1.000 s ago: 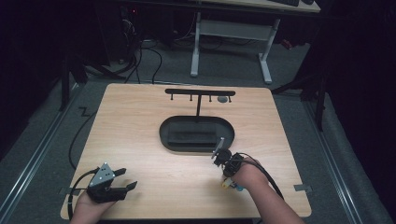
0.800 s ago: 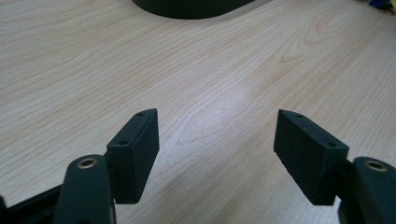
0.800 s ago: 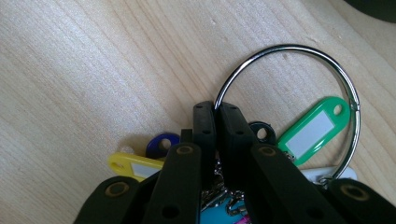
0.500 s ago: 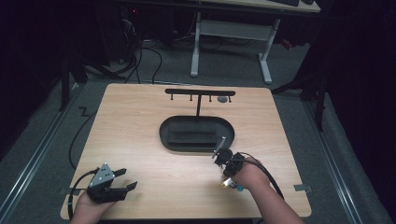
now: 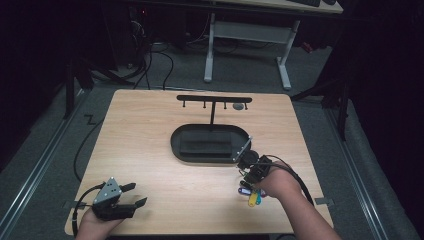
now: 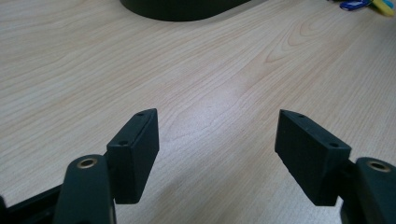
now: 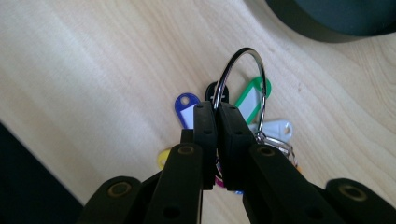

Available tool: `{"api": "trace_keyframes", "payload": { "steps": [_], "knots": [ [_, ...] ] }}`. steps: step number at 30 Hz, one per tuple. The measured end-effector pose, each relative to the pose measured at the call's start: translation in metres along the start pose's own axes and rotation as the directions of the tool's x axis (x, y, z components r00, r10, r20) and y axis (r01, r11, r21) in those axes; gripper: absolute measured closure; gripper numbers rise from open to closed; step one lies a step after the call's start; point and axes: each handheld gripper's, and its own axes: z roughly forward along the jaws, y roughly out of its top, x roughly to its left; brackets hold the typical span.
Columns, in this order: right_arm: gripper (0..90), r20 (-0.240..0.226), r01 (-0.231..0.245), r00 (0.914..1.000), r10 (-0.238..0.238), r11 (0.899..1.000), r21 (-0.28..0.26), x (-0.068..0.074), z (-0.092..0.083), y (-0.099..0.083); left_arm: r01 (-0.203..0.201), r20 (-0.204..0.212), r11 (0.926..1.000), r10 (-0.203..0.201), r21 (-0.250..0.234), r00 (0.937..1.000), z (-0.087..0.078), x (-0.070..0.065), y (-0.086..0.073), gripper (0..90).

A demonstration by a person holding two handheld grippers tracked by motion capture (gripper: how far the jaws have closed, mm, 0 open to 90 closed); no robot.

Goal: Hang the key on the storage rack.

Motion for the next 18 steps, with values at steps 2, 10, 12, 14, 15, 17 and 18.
{"api": "trace_keyframes", "payload": {
  "steps": [2, 10, 12, 14, 15, 17, 18],
  "knots": [
    [87.6, 0.0, 0.006, 1.0, -0.006, 1.0, -0.001, 0.0, -0.006, -0.002, 0.0, 0.006, 1.0, 0.0, 0.005, 1.0, 0.003, 0.0, 0.001, 30.9],
    [87.7, 0.006, -0.029, 0.9995, 0.029, 0.999, -0.042, -0.006, -0.029, -0.017, -0.009, 0.012, 0.9999, 0.009, 0.012, 0.9999, 0.006, 0.0, 0.001, 30.2],
    [87.7, 0.01, -0.035, 0.9993, 0.035, 0.998, -0.045, -0.008, -0.033, -0.019, 0.001, 0.013, 1.0, -0.001, 0.003, 0.9999, 0.005, 0.001, 0.002, 30.2],
    [87.8, 0.023, -0.036, 0.9991, 0.037, 0.998, -0.049, -0.008, -0.039, -0.019, -0.004, 0.008, 1.0, 0.004, -0.002, 1.0, 0.004, 0.0, 0.002, 30.2],
    [87.8, 0.032, -0.033, 0.9989, 0.035, 0.998, -0.049, -0.007, -0.042, -0.019, -0.008, 0.008, 1.0, 0.008, 0.001, 0.9999, 0.003, 0.0, 0.002, 30.3],
    [87.8, 0.048, -0.029, 0.9983, 0.031, 0.998, -0.047, -0.005, -0.049, -0.018, -0.029, 0.002, 0.9995, 0.029, 0.008, 0.9996, 0.003, -0.002, 0.003, 30.3],
    [87.9, 0.054, -0.023, 0.9982, 0.025, 0.999, -0.047, -0.005, -0.053, -0.018, -0.032, 0.001, 0.9994, 0.032, 0.01, 0.9995, 0.003, -0.002, 0.003, 30.2]
  ]
}}
